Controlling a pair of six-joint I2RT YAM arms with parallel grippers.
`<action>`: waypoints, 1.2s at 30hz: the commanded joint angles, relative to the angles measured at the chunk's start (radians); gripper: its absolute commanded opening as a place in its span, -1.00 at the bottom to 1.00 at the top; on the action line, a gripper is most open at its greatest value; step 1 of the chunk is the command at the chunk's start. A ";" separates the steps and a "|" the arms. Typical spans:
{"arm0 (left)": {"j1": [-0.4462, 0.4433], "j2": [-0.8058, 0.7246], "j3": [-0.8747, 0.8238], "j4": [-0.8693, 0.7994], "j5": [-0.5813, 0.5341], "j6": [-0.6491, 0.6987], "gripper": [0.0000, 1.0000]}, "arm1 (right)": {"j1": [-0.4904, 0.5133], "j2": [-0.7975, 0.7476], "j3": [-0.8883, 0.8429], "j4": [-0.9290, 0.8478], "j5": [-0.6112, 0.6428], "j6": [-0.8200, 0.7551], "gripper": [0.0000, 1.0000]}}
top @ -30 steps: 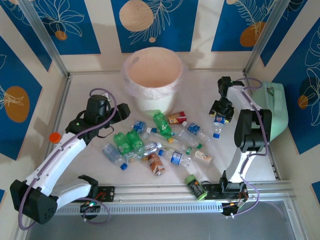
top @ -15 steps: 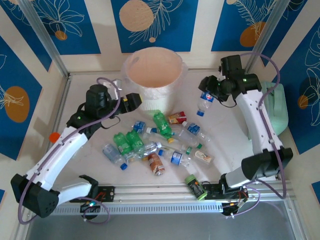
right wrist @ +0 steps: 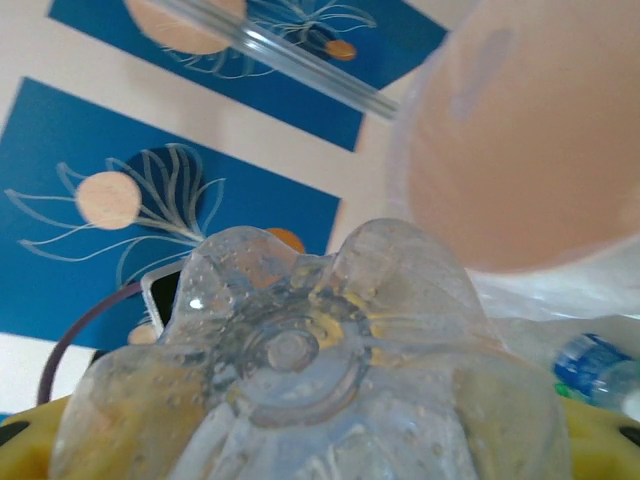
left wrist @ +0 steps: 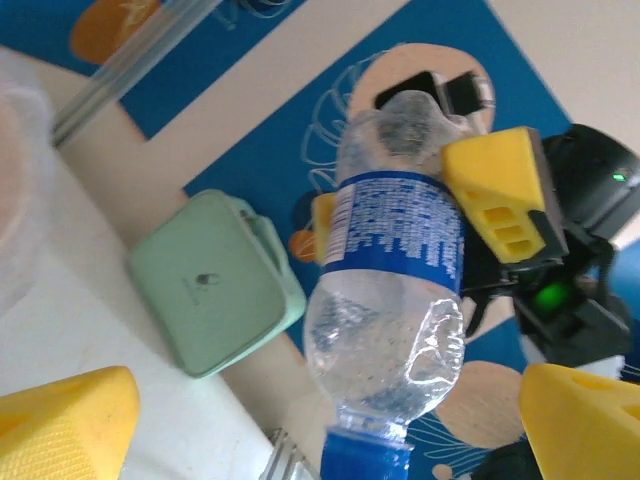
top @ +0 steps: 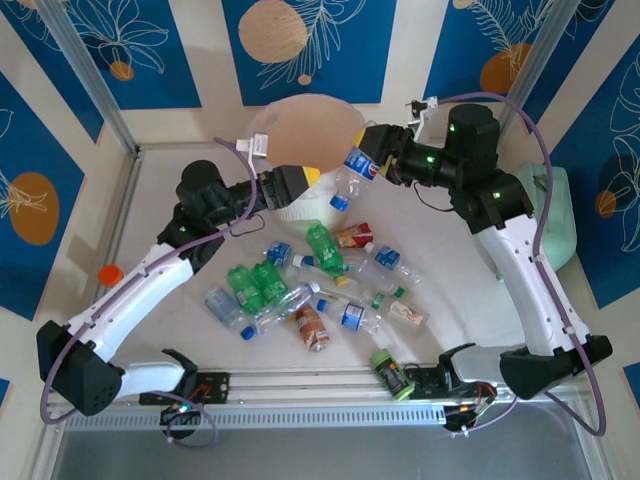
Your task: Put the plastic bottles in the bin
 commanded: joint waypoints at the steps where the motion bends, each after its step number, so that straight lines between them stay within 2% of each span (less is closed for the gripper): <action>1: -0.027 0.013 0.021 0.106 0.080 -0.045 0.80 | 0.006 -0.025 -0.030 0.130 -0.066 0.089 0.17; 6: -0.092 0.012 0.028 0.002 0.103 0.056 0.45 | 0.004 -0.027 -0.029 0.160 -0.065 0.119 0.18; 13: -0.110 0.027 0.029 0.026 0.120 0.045 0.21 | 0.006 -0.024 -0.035 0.192 -0.073 0.146 0.19; 17: -0.110 0.034 0.040 0.019 0.106 0.059 -0.07 | 0.012 -0.025 -0.037 0.189 -0.077 0.146 0.19; 27: -0.110 0.040 0.048 0.004 0.084 0.092 -0.42 | 0.017 -0.039 -0.065 0.165 -0.072 0.140 0.19; 28: -0.109 0.037 0.052 -0.010 0.076 0.106 -0.46 | 0.017 -0.040 -0.064 0.156 -0.067 0.136 0.25; 29: -0.110 0.031 0.059 -0.043 0.057 0.130 -0.54 | 0.014 -0.042 -0.059 0.139 -0.058 0.127 0.39; 30: -0.108 0.023 0.070 -0.095 0.031 0.172 -0.62 | 0.008 -0.046 -0.051 0.115 -0.044 0.116 0.64; 32: -0.105 0.007 0.106 -0.205 -0.025 0.263 -0.75 | -0.016 -0.057 -0.028 0.054 -0.015 0.090 0.93; 33: -0.102 -0.001 0.131 -0.269 -0.071 0.309 -0.76 | -0.034 -0.063 -0.006 0.001 0.009 0.069 1.00; 36: -0.076 -0.010 0.205 -0.397 -0.193 0.392 -0.76 | -0.095 -0.070 0.078 -0.230 0.144 -0.012 0.99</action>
